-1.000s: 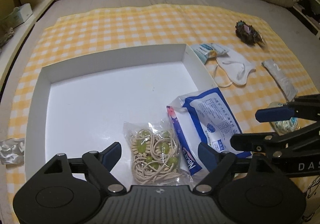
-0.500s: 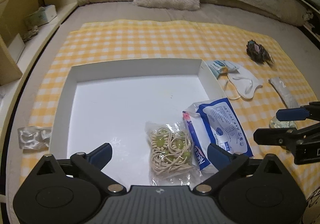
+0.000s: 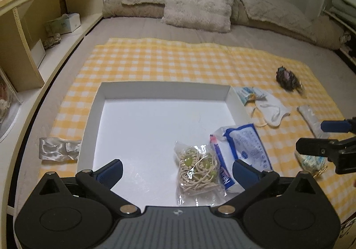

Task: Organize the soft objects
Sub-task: 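Lower the cord bag into the tray and open left gripper while right releases the tissue pack beside it, then withdraw left tool toward the floral pouch while right tool moves toward the grey printed pouch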

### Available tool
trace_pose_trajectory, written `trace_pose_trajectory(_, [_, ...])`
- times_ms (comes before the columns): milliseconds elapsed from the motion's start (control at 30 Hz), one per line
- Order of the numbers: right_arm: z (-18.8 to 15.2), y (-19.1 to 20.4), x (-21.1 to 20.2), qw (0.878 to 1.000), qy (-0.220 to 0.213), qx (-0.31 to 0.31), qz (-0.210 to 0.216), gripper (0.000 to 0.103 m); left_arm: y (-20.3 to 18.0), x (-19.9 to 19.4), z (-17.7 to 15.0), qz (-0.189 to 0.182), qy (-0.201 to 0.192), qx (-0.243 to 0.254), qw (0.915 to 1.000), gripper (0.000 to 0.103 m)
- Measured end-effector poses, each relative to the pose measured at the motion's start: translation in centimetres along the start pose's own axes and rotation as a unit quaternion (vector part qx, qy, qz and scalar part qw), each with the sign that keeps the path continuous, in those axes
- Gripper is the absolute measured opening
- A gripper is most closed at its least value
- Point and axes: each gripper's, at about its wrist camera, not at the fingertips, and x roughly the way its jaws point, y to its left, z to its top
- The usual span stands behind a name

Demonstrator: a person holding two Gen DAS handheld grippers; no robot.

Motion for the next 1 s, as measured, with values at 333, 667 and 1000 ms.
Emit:
trace_pose_trajectory(333, [1.4, -0.8, -4.2, 0.998, -0.068, -0.003, -0.003, 0.103, -0.8, -2.9, 1.4, -0.005, -0.056, 0.001, 0.9984, 0.103])
trace_pose_trajectory(667, [2.6, -6.9, -7.1, 0.990, -0.129, 0.045, -0.040, 0.103, -4.8, -4.5, 5.0, -0.043, -0.123, 0.004, 0.9915, 0.103])
trace_pose_trajectory(1000, [2.9, -14.3, -8.5, 0.976, -0.177, 0.072, -0.101, 0.103, -9.6, -1.6, 8.4, -0.083, -0.123, -0.013, 0.9888, 0.103])
